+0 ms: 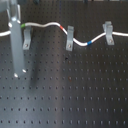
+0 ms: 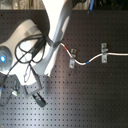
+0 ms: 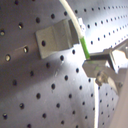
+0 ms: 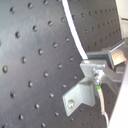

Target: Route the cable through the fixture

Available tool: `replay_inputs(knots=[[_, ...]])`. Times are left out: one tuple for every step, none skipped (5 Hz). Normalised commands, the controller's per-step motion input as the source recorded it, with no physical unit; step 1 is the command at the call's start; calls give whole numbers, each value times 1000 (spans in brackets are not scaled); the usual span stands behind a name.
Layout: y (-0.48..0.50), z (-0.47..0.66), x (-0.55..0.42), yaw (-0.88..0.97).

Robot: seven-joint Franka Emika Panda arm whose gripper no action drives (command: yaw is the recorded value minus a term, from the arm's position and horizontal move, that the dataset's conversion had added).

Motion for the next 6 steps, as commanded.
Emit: replay_inputs(knots=[[20,0,-8,908],[0,60,1,994],[-1,197,2,994],[-125,-4,243,397],[-77,8,-3,0],[-410,-34,106,0]])
